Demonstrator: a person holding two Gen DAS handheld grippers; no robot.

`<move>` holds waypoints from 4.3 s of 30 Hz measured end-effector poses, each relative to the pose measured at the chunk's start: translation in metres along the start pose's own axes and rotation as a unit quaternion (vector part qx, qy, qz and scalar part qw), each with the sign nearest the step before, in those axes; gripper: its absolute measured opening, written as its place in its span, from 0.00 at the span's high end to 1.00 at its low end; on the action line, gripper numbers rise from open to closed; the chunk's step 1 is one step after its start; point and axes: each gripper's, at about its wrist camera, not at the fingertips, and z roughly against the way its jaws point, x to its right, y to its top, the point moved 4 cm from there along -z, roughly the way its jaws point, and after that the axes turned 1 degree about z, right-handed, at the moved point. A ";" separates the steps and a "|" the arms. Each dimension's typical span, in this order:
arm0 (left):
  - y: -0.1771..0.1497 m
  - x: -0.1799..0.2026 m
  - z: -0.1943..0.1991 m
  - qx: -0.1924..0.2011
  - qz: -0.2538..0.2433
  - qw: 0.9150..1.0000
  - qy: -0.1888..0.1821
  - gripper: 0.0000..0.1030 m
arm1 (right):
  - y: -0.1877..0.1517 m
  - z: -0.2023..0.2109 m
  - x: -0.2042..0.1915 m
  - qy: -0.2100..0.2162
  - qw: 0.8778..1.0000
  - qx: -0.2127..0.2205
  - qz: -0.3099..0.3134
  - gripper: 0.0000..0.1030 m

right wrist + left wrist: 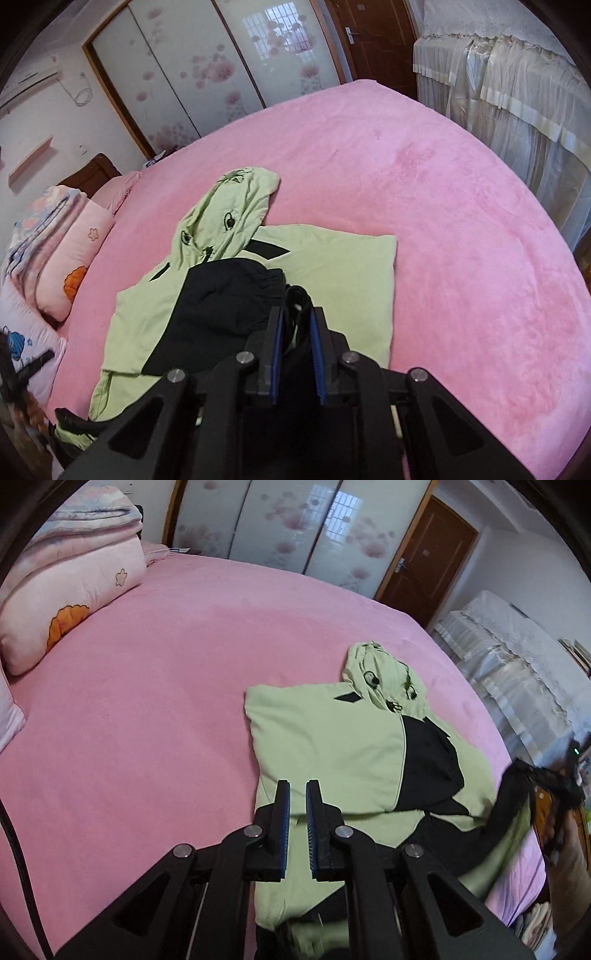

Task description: Fold large clothes

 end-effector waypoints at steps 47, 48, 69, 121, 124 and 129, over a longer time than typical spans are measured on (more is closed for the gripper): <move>-0.108 -0.023 -0.080 -0.149 -0.004 0.987 -0.064 0.47 | -0.052 -0.031 0.033 -0.029 0.998 -0.051 0.019 0.79; -0.109 -0.022 -0.081 -0.147 -0.002 0.987 -0.060 0.52 | -0.050 -0.030 0.036 -0.030 0.998 -0.049 0.019 0.73; -0.025 0.029 -0.015 -0.060 -0.051 0.992 0.096 0.90 | -0.052 -0.088 0.024 -0.040 0.987 -0.119 0.102 0.90; 0.006 0.106 -0.150 0.007 -0.066 0.979 0.193 0.29 | -0.053 -0.066 -0.161 0.049 0.991 -0.019 0.123 0.68; -0.026 0.117 -0.157 0.005 -0.087 0.969 0.232 0.29 | -0.092 -0.075 -0.191 0.048 0.984 -0.034 0.166 0.68; -0.053 0.083 -0.170 -0.016 -0.069 0.960 0.272 0.28 | -0.116 -0.085 -0.150 -0.025 0.982 -0.048 0.181 0.69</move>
